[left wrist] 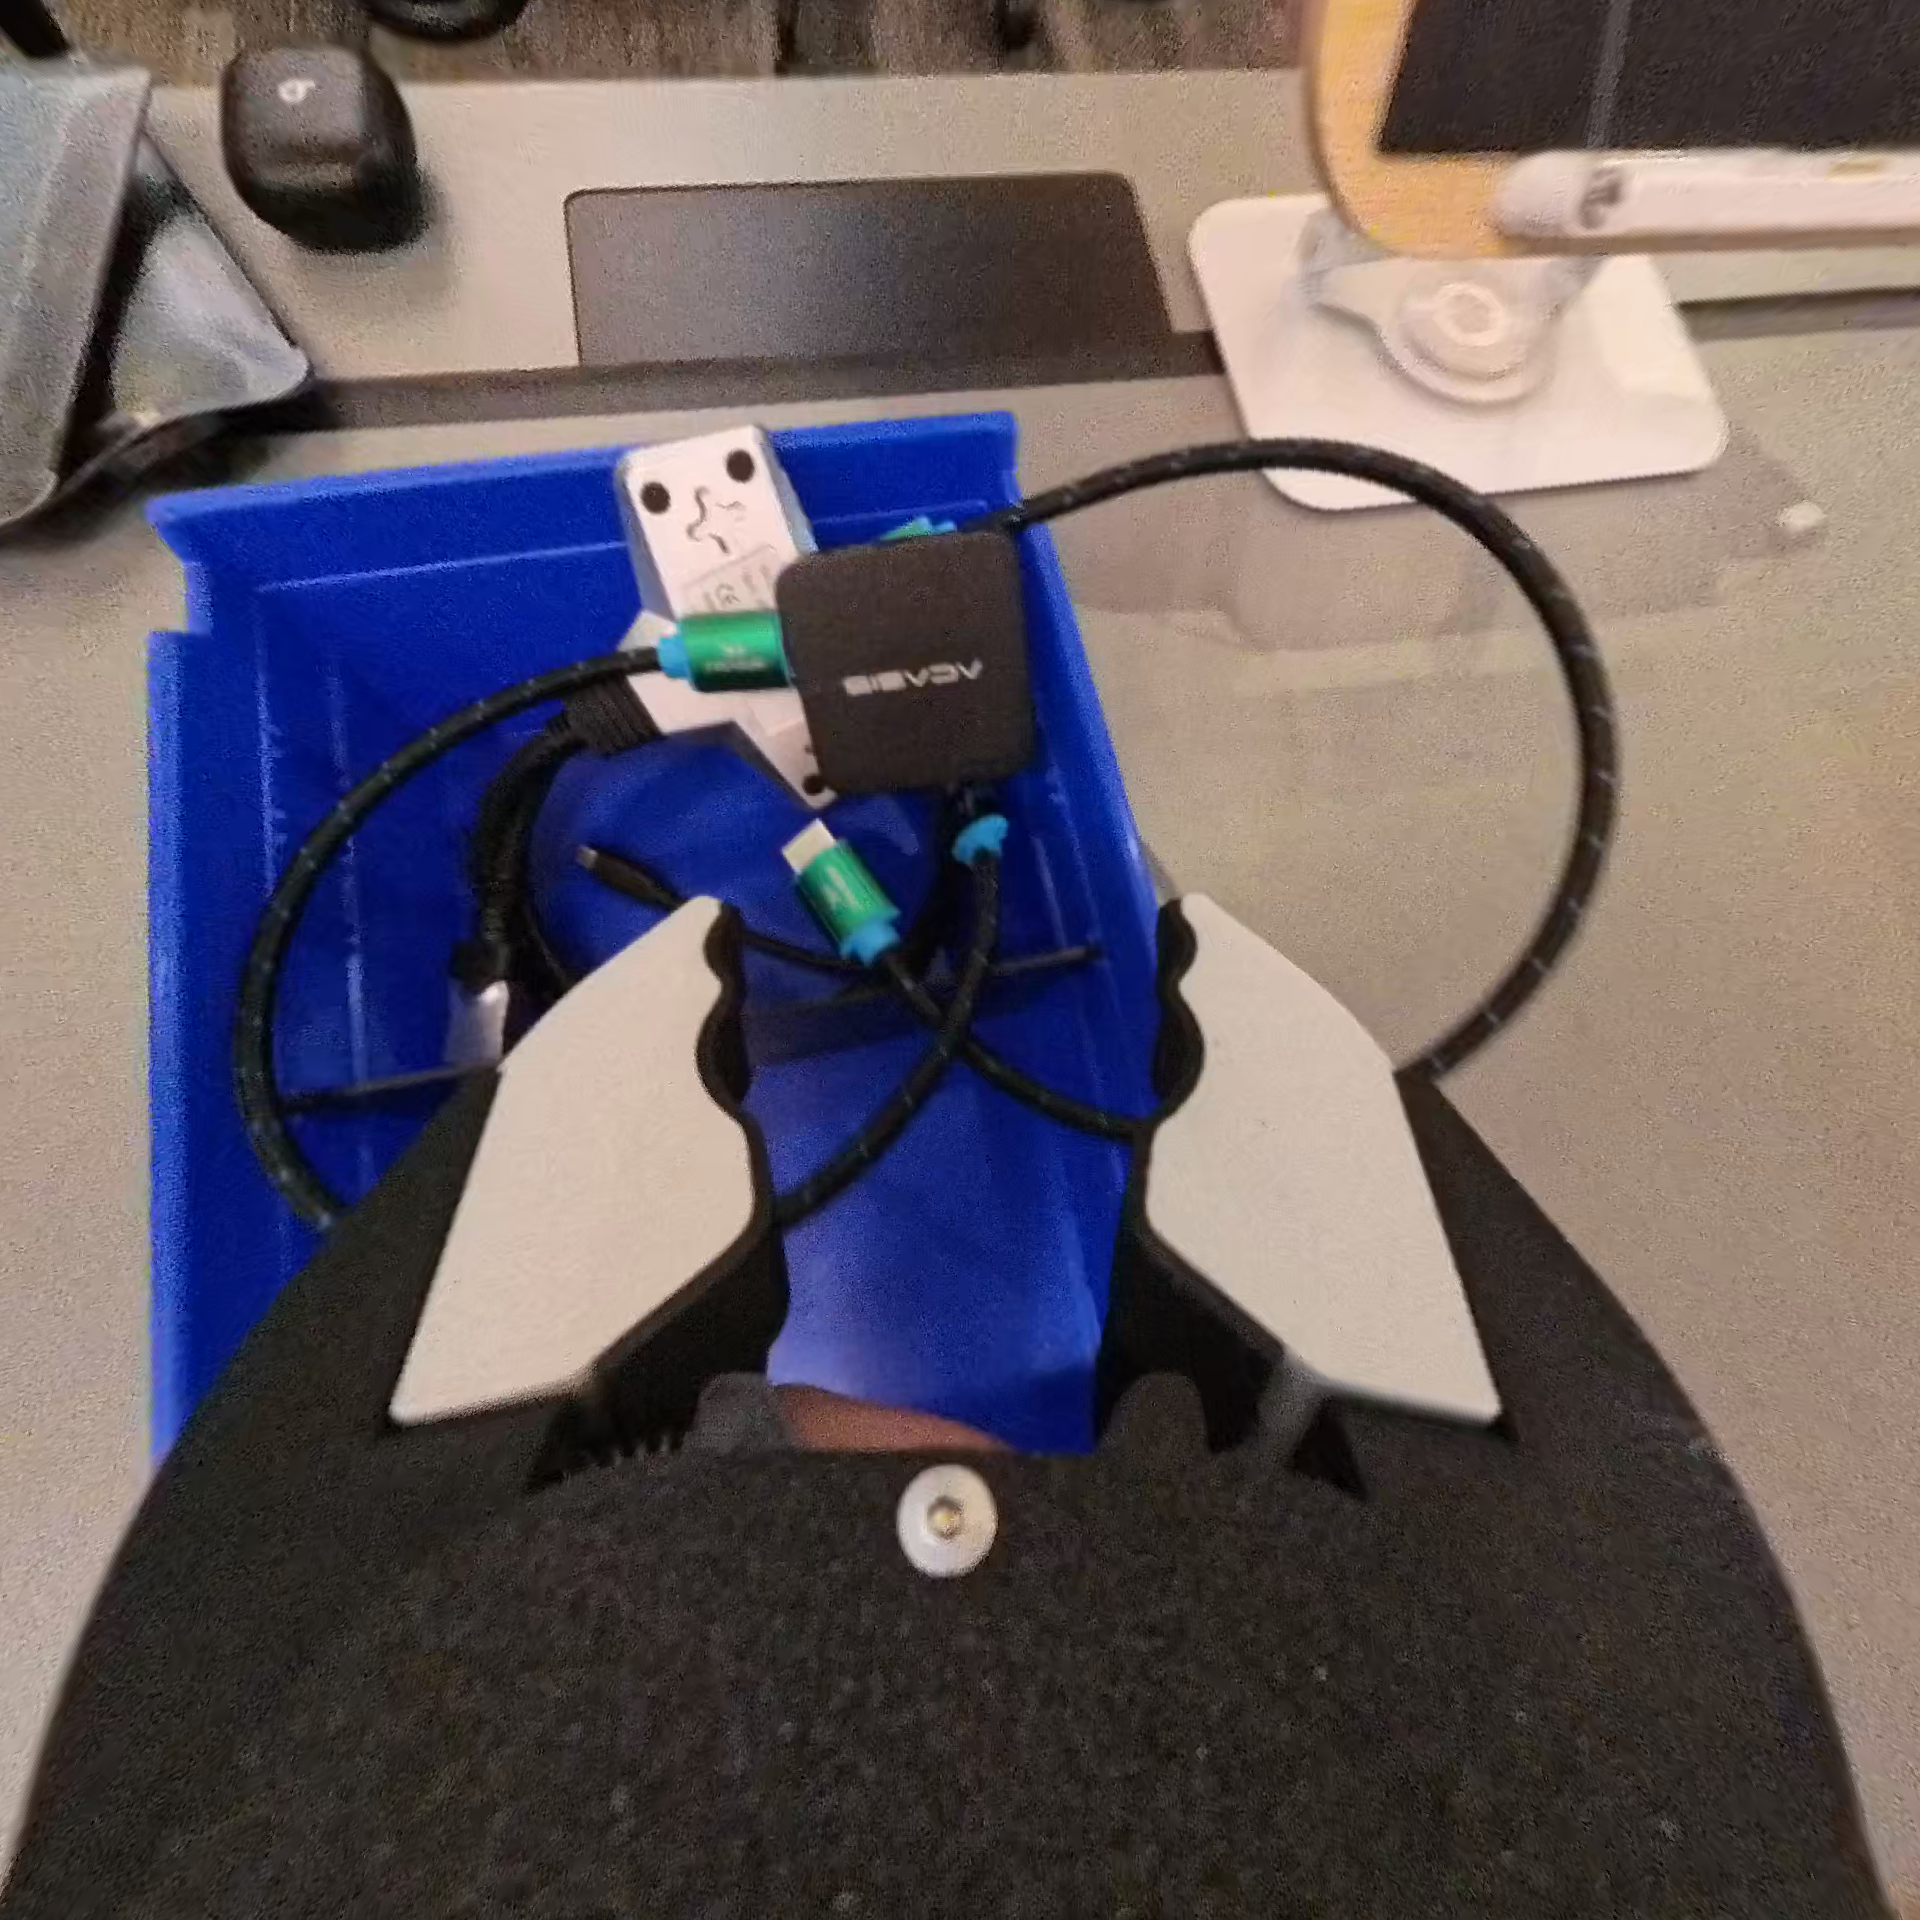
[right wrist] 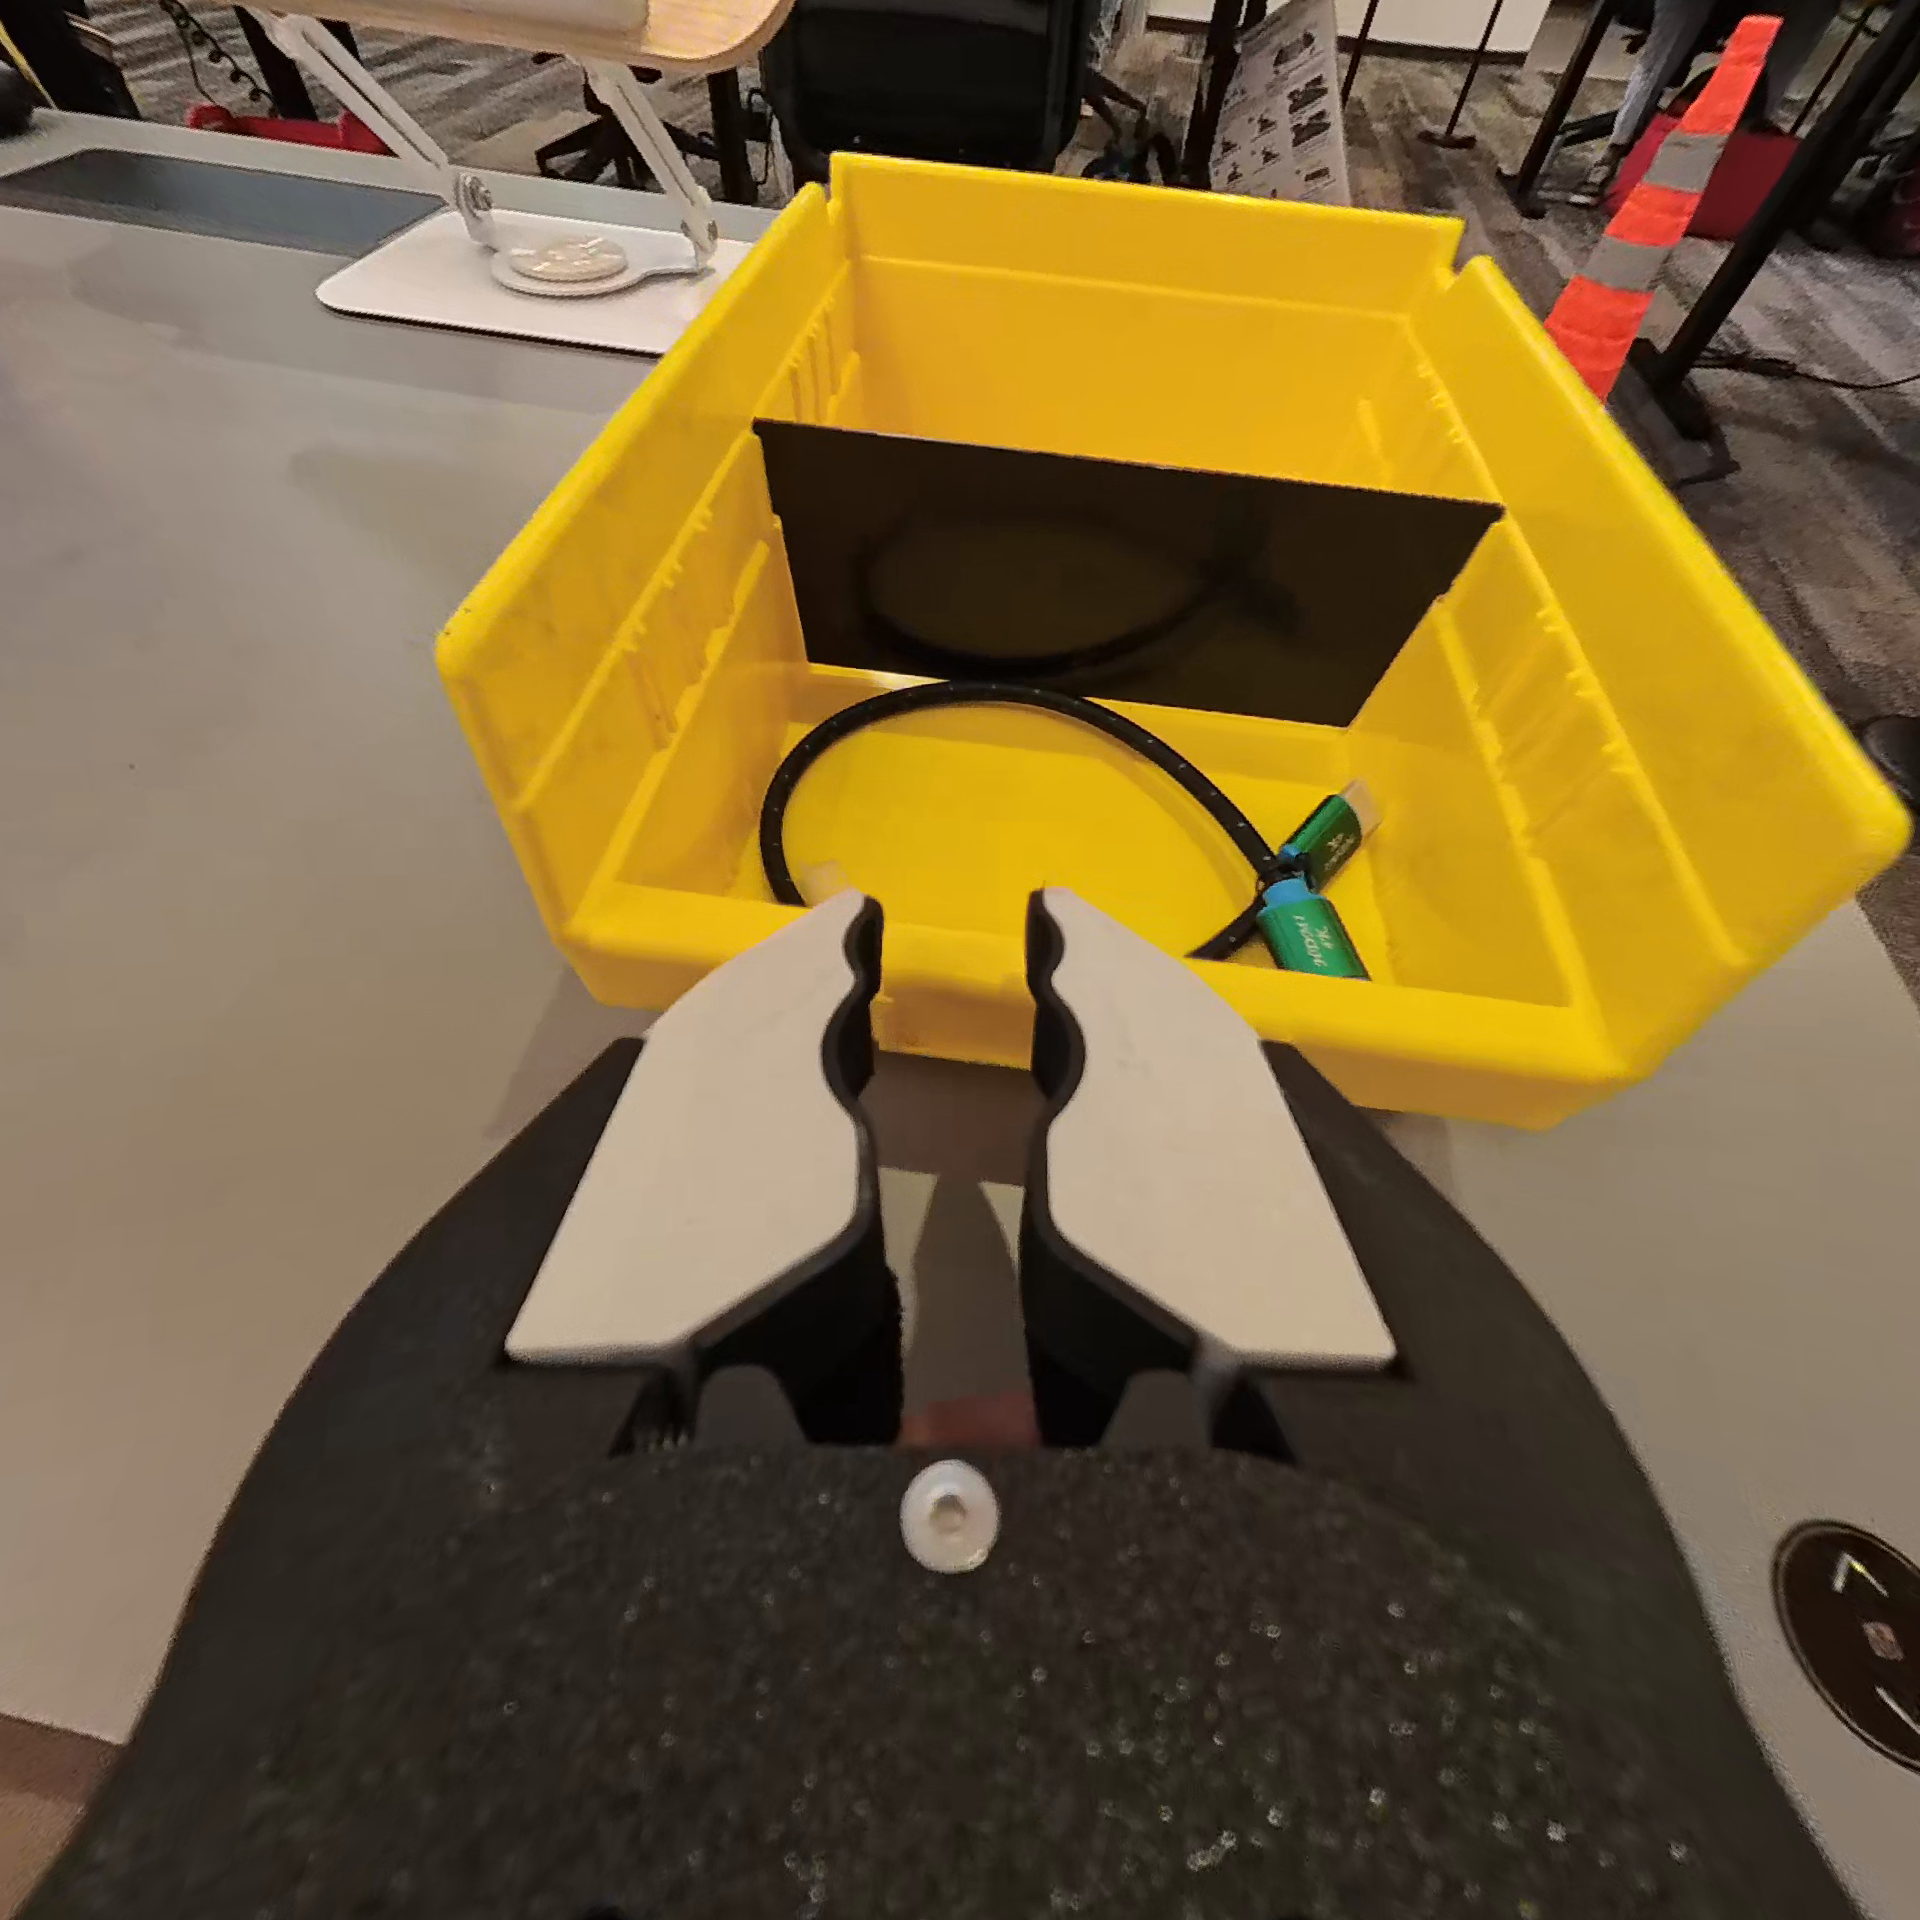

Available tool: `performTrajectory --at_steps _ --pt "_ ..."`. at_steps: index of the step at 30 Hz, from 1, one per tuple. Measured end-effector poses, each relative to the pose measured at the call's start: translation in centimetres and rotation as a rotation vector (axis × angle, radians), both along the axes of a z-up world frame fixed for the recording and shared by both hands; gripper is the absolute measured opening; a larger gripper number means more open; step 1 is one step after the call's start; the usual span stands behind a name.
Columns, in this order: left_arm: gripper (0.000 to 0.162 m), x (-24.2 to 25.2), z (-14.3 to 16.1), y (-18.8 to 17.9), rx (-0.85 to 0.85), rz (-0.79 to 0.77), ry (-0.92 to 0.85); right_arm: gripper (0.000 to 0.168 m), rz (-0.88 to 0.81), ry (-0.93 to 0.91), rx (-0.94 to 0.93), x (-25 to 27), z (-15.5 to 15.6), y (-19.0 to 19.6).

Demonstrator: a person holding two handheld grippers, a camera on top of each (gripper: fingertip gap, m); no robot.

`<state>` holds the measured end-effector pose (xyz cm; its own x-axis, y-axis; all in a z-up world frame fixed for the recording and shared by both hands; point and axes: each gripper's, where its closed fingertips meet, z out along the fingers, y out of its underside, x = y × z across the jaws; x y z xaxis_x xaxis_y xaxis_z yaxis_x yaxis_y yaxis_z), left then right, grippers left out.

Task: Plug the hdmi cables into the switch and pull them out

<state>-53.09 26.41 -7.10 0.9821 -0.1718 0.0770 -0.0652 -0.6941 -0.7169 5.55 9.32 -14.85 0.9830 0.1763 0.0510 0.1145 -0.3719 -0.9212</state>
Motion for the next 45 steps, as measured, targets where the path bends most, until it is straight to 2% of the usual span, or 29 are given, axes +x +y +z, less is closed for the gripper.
performTrajectory --at_steps 3,6,10,13,15,18,19,22,23,26,27,30,33,35,39,43,44,45 --pt "0.078 -0.3 -2.1 4.5 -0.128 0.055 -0.052 0.025 0.017 0.003 -0.008 -0.5 0.0 0.0" --pt "0.084 0.1 -3.5 7.3 -0.186 0.094 -0.120 0.025 0.030 0.002 -0.013 -1.0 -0.1 -0.3" --pt "0.092 -0.6 -5.5 8.8 -0.234 0.155 -0.088 0.025 0.037 -0.034 -0.012 -1.0 -0.3 -0.8" --pt "0.088 -0.6 -5.5 8.5 -0.218 0.122 -0.058 0.025 0.033 -0.074 -0.010 -0.6 -0.4 -1.2" --pt "0.061 0.2 -4.9 8.0 -0.188 0.088 -0.081 0.025 0.028 -0.083 -0.005 -0.4 -0.4 -1.4" --pt "0.019 1.3 -3.6 7.4 -0.100 0.038 -0.009 0.025 0.035 -0.065 -0.004 -0.5 -0.3 -1.6" --pt "0.000 2.2 -3.3 7.2 -0.081 -0.011 0.001 0.025 0.038 -0.066 -0.006 -0.6 -0.3 -1.6" --pt "0.000 1.2 -3.0 7.4 -0.030 0.070 0.076 0.024 0.041 -0.078 0.001 -0.7 -0.1 -1.7" --pt "0.010 0.6 -2.7 7.6 -0.006 0.100 0.076 0.024 0.042 -0.079 0.003 -0.7 -0.1 -1.8" --pt "0.063 0.4 -3.8 7.1 -0.123 0.102 -0.038 0.024 0.040 -0.076 0.006 -0.7 0.0 -1.9" --pt "0.071 0.1 -4.1 7.1 -0.153 0.111 -0.072 0.024 0.041 -0.075 0.004 -0.7 0.0 -1.9" --pt "0.076 -0.3 -5.3 7.5 -0.216 0.142 -0.127 0.024 0.051 -0.073 -0.004 -1.0 -0.1 -1.8" --pt "0.076 -0.5 -7.1 7.6 -0.300 0.150 -0.060 0.024 0.067 -0.078 -0.017 -1.5 -0.5 -1.6" --pt "0.063 0.0 -7.5 7.7 -0.325 0.141 -0.100 0.024 0.079 -0.083 -0.025 -1.8 -0.7 -1.5" --pt "0.063 0.1 -7.6 7.7 -0.315 0.112 -0.119 0.024 0.094 -0.090 -0.030 -2.2 -0.8 -1.5" --pt "0.061 0.0 -7.3 7.7 -0.262 0.101 -0.053 0.024 0.108 -0.088 -0.037 -2.5 -0.9 -1.4" --pt "0.026 -0.9 -7.0 7.5 -0.233 0.126 0.031 0.024 0.108 -0.090 -0.037 -2.5 -1.0 -1.4" --pt "0.000 -1.8 -6.2 7.6 -0.153 0.131 0.115 0.024 0.107 -0.092 -0.035 -2.4 -0.9 -1.4"
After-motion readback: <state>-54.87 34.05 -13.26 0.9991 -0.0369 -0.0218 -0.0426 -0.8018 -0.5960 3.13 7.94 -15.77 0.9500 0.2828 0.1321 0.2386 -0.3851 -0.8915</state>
